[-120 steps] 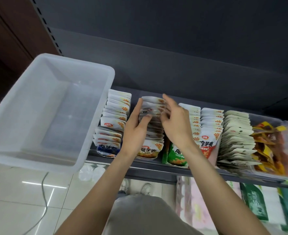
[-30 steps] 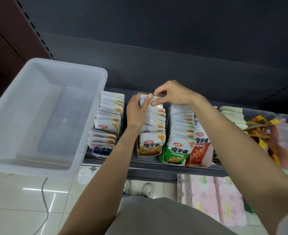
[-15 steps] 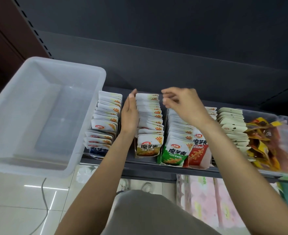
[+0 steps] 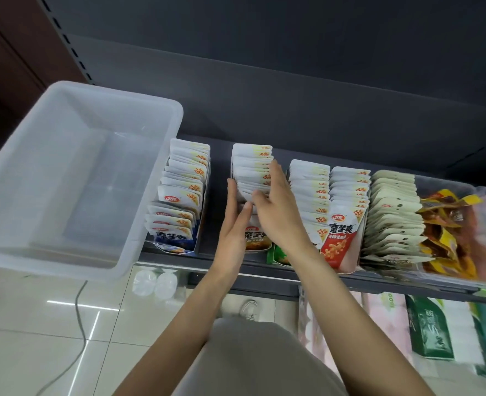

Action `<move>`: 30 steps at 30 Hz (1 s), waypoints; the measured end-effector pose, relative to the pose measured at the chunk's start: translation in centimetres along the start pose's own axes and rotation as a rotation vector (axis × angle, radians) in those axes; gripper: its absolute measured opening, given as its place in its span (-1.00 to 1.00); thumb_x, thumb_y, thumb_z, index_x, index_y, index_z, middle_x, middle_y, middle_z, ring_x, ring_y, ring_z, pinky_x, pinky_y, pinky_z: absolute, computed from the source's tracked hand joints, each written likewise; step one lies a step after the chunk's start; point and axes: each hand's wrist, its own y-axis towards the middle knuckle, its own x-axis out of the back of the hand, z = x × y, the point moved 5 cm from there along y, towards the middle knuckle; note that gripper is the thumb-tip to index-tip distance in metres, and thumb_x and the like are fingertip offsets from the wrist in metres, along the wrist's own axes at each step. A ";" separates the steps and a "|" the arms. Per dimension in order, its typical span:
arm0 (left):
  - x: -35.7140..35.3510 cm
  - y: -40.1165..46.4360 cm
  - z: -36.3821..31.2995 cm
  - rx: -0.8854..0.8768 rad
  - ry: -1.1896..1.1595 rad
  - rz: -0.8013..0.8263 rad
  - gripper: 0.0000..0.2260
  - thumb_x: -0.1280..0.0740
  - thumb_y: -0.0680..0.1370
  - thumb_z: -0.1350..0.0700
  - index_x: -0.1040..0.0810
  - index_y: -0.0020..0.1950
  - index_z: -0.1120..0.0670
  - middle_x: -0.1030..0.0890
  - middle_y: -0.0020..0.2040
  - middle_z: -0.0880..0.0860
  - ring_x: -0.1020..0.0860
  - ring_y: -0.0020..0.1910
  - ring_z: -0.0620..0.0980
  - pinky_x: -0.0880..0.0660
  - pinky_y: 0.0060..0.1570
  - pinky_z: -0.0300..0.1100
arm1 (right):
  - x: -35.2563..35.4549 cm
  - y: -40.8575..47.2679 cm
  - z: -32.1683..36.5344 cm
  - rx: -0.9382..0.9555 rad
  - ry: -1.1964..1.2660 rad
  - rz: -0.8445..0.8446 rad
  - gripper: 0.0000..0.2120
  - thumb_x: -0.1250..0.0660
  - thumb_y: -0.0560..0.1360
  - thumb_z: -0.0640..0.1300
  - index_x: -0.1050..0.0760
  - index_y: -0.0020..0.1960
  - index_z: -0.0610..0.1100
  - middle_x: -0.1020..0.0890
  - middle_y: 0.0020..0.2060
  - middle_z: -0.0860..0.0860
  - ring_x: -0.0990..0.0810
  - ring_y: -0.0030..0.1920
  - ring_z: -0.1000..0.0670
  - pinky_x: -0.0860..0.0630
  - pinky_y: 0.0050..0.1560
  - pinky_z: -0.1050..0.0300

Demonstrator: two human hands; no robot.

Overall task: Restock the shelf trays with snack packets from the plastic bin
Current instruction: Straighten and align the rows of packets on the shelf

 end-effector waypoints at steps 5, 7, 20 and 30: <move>0.8 0.3 0.3 0.024 0.044 -0.051 -0.51 -0.10 0.64 0.07 0.01 0.53 -0.15 -0.33 0.34 -0.32 -0.34 0.22 -0.48 -0.32 0.14 -0.51 | 0.0 -0.2 0.0 0.029 0.081 -0.032 -0.37 -0.19 0.55 -0.29 0.00 0.54 -0.09 -0.26 0.40 0.12 -0.22 0.40 0.16 -0.13 0.14 0.64; 0.7 0.4 0.6 0.048 0.075 -0.061 -0.53 -0.08 0.64 0.00 0.00 0.52 -0.19 -0.32 0.38 -0.25 -0.34 0.27 -0.37 -0.32 0.13 -0.53 | -0.3 -0.3 0.0 0.026 0.109 -0.024 -0.36 -0.19 0.56 -0.27 0.03 0.54 -0.06 -0.23 0.45 0.07 -0.20 0.43 0.11 -0.13 0.15 0.57; 3.6 0.3 -0.1 0.027 0.224 -0.131 -0.60 -0.08 0.64 -0.01 -0.16 0.49 -0.12 -0.30 0.15 -0.43 -0.27 0.21 -0.43 -0.27 0.00 -0.65 | -3.1 -3.3 -2.6 0.069 0.225 -0.062 -0.35 -0.21 0.60 -0.12 0.08 0.55 -0.03 -0.33 0.35 0.21 -0.28 0.28 0.32 -0.19 0.22 0.59; 2.3 2.3 -1.2 -0.054 0.307 -0.047 -0.55 -0.08 0.65 0.07 -0.08 0.53 0.01 -0.30 0.13 -0.40 -0.28 -0.09 -0.74 -0.27 -0.13 -0.69 | -4.5 -1.4 -3.3 0.029 0.554 -0.357 -0.55 -0.10 0.63 -0.01 -0.17 0.47 -0.12 -0.46 0.33 0.02 -0.46 0.28 0.16 -0.40 0.25 0.35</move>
